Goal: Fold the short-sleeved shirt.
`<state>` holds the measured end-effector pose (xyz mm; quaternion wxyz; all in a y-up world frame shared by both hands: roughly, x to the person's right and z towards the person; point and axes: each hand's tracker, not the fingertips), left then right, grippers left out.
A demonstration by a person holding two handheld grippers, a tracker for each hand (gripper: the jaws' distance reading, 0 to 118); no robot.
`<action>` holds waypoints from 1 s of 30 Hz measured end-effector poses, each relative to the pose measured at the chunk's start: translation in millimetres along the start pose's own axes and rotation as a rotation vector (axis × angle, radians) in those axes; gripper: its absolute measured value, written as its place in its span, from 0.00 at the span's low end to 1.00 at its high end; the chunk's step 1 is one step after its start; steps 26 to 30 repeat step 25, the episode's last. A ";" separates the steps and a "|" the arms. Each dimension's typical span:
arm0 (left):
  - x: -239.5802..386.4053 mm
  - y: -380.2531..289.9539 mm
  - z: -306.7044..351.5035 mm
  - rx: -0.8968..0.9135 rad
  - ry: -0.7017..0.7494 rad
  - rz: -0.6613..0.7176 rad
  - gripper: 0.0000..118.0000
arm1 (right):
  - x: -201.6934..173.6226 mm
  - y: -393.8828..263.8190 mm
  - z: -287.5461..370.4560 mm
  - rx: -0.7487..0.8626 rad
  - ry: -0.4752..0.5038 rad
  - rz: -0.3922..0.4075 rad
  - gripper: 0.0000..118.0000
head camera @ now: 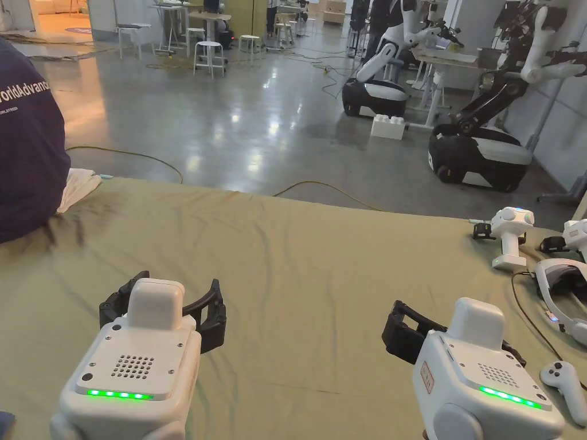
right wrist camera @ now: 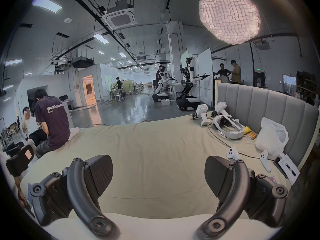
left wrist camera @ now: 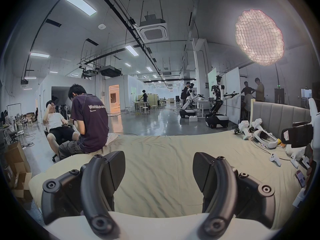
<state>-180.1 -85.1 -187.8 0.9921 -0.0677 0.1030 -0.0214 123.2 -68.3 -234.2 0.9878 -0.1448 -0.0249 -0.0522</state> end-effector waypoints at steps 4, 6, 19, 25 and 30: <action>0.0 0.2 -0.7 -0.004 -0.012 0.009 0.73 | 1.3 -2.1 -0.7 -0.013 -0.003 0.006 0.92; 0.1 0.1 -1.1 -0.003 -0.013 0.018 0.73 | 2.1 -2.7 -0.7 -0.016 -0.007 0.007 0.92; -5.7 -9.5 9.0 0.154 -0.061 0.071 0.73 | 9.8 -0.9 -1.2 -0.010 -0.018 -0.006 0.92; -3.4 -8.4 9.0 0.151 -0.073 0.027 0.73 | 16.7 3.2 0.0 -0.040 0.026 -0.064 0.92; -3.4 -8.4 9.0 0.151 -0.073 0.027 0.73 | 16.7 3.2 0.0 -0.040 0.026 -0.064 0.92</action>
